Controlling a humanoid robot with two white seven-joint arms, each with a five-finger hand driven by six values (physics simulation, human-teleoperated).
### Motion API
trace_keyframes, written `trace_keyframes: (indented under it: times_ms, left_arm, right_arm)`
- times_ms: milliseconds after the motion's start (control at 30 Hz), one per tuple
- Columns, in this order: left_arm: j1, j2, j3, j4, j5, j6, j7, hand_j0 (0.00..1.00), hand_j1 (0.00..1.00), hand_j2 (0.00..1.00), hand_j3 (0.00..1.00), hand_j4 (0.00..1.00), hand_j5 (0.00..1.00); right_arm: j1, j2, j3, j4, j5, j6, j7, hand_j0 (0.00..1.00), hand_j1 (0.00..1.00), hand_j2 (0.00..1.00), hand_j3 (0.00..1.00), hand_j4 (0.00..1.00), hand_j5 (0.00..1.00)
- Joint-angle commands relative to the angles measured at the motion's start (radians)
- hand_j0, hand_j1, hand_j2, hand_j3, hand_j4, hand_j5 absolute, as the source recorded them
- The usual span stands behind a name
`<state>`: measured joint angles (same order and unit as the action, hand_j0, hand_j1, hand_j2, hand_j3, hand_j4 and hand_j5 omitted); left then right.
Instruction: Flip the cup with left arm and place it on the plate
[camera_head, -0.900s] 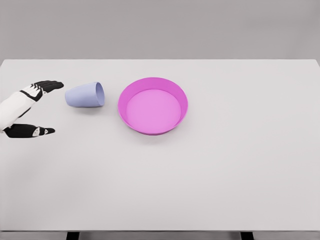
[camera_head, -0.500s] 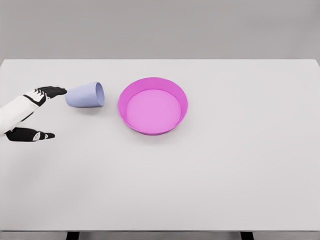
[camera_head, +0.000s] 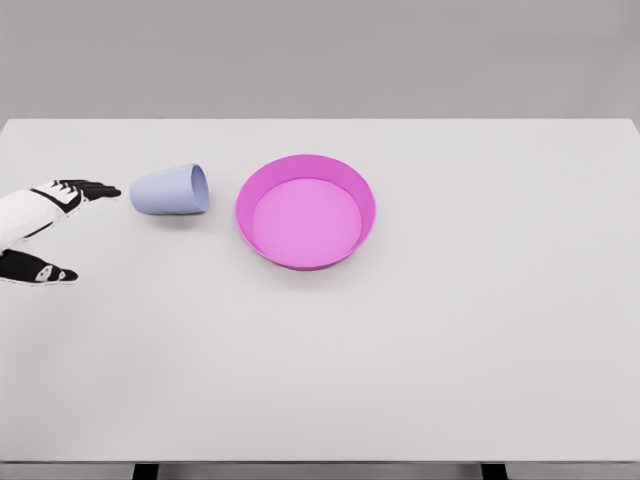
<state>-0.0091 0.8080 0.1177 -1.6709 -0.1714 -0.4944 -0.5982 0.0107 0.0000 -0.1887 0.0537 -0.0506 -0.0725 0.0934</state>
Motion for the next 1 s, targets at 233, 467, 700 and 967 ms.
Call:
trace_keyframes:
  times_ms: [233, 467, 700, 967]
  left_arm:
    - [-0.092, -0.049, -0.067, -0.079, -0.263, 0.375, -0.013, 1.00, 1.00, 1.00, 1.00, 1.00, 1.00]
    - [-0.166, -0.164, -0.141, -0.118, -0.249, 0.502, -0.013, 1.00, 1.00, 1.00, 1.00, 1.00, 1.00]
    - [-0.222, -0.240, -0.225, -0.116, -0.126, 0.364, -0.013, 1.00, 1.00, 1.00, 1.00, 1.00, 1.00]
    - [-0.287, -0.297, -0.256, -0.076, -0.174, 0.454, -0.013, 1.00, 1.00, 1.00, 1.00, 1.00, 1.00]
  right_arm:
    - [0.000, 0.000, 0.000, 0.000, 0.000, 0.000, 0.000, 1.00, 1.00, 1.00, 1.00, 1.00, 1.00]
    - [0.000, 0.000, 0.000, 0.000, 0.000, 0.000, 0.000, 1.00, 1.00, 1.00, 1.00, 1.00, 1.00]
    - [0.000, 0.000, 0.000, 0.000, 0.000, 0.000, 0.000, 1.00, 1.00, 1.00, 1.00, 1.00, 1.00]
    - [0.000, 0.000, 0.000, 0.000, 0.000, 0.000, 0.000, 1.00, 1.00, 1.00, 1.00, 1.00, 1.00]
